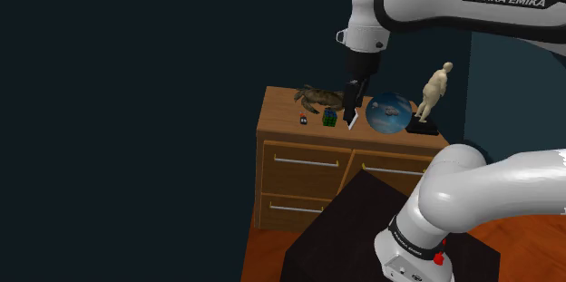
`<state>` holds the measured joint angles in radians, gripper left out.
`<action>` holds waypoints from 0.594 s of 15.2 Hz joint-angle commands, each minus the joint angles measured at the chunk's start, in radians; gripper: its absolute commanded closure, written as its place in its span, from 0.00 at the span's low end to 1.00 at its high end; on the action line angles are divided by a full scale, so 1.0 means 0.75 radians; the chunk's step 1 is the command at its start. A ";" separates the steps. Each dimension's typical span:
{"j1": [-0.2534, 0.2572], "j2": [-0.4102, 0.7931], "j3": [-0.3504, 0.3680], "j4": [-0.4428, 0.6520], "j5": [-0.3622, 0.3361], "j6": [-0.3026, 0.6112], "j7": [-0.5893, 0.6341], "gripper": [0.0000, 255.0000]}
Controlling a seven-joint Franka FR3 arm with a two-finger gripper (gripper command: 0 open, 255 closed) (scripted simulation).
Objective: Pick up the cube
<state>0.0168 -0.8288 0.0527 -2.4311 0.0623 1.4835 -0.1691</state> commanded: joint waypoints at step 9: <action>-0.062 0.131 -0.195 -0.119 -0.163 0.284 -0.260 0.00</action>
<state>-0.0236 -0.7527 -0.0733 -2.5188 -0.0439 1.6663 -0.3369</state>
